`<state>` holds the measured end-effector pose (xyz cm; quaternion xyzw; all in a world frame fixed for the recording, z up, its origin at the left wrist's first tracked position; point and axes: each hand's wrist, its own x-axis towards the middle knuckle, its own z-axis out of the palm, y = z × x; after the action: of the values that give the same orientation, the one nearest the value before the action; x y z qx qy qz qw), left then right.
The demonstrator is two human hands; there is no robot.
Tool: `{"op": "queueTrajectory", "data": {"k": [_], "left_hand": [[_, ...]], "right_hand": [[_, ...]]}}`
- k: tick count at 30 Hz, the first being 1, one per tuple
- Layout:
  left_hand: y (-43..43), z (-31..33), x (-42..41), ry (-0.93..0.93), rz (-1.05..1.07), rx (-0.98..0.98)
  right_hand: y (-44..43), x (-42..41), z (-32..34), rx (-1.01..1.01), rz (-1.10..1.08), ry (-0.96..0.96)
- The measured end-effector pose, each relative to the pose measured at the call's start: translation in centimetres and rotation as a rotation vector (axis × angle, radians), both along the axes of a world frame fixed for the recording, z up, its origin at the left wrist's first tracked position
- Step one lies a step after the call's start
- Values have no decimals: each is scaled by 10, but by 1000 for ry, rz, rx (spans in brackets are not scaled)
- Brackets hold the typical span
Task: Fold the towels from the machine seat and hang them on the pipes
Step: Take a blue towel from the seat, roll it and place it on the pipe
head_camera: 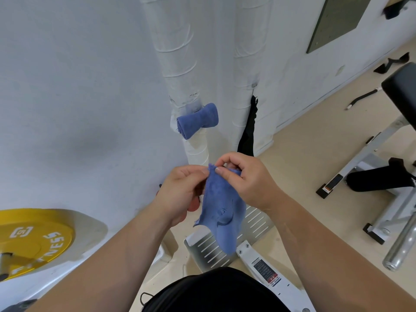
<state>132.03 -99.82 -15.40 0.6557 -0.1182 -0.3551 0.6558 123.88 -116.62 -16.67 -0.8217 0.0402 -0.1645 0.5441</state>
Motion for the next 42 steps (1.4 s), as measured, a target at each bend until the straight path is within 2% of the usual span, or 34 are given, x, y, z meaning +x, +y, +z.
{"op": "queueTrajectory", "data": {"k": [7,11,16,22,25,27,30,32,38,42], "left_hand": [[2,-3,4,-91,-22,89],[3,0,10,-140,-122,145],[4,4,10,-154,-129,104],[-4,7,11,-321,-99,177],[-7,12,20,-432,-56,217],[-8,14,34,-485,3,237],[-6,20,56,-537,76,271],[-4,24,67,-575,110,300],[8,28,94,-615,237,334],[17,25,108,-633,258,406]], "right_hand": [[-6,1,0,-1,63,28],[-4,1,4,-6,91,-2],[-2,3,4,-24,42,-51],[-2,8,2,-11,-13,-43],[-12,15,-8,8,5,20],[-22,20,-23,-195,44,103],[-37,25,-47,-663,145,320],[-45,26,-57,-842,169,470],[-56,15,-58,-1031,228,692],[-80,13,-50,-991,174,704]]}}
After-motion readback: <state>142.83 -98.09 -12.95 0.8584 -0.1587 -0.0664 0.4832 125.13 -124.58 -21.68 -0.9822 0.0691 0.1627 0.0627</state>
